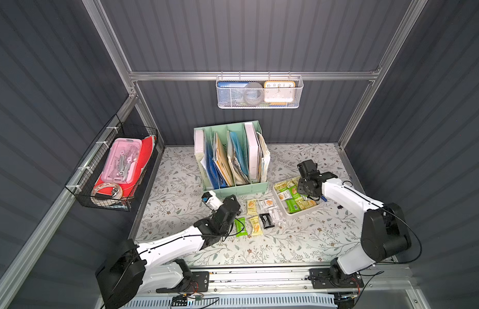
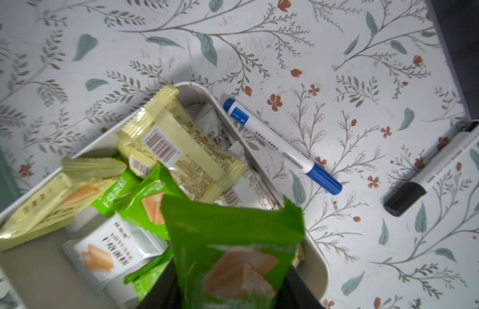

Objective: Take the cookies out of the storage box
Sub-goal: Pick up the cookie from the storage box, then place the cookie at the center of the board.

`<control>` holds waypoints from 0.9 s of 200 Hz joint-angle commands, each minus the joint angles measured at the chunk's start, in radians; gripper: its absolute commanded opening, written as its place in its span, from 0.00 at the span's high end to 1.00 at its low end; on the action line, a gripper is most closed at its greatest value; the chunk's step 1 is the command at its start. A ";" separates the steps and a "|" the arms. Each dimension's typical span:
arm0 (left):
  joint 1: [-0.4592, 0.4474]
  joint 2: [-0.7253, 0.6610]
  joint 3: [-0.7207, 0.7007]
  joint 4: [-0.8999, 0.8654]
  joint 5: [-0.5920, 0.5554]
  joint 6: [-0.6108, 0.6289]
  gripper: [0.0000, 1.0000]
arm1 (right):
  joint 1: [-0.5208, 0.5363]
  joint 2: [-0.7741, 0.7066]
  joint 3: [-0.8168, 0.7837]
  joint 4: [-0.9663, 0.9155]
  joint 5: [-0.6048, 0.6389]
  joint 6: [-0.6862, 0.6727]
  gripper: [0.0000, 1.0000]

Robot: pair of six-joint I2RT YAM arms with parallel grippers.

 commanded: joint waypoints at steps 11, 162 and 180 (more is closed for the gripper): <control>0.006 0.014 0.033 0.003 0.011 0.026 0.69 | 0.096 -0.111 -0.040 -0.112 -0.030 -0.003 0.62; 0.008 0.012 0.021 -0.006 0.017 -0.005 0.69 | 0.566 -0.108 -0.333 -0.027 -0.260 0.258 0.62; 0.007 0.012 0.023 -0.012 0.020 -0.006 0.69 | 0.566 -0.062 -0.336 -0.002 -0.248 0.255 0.61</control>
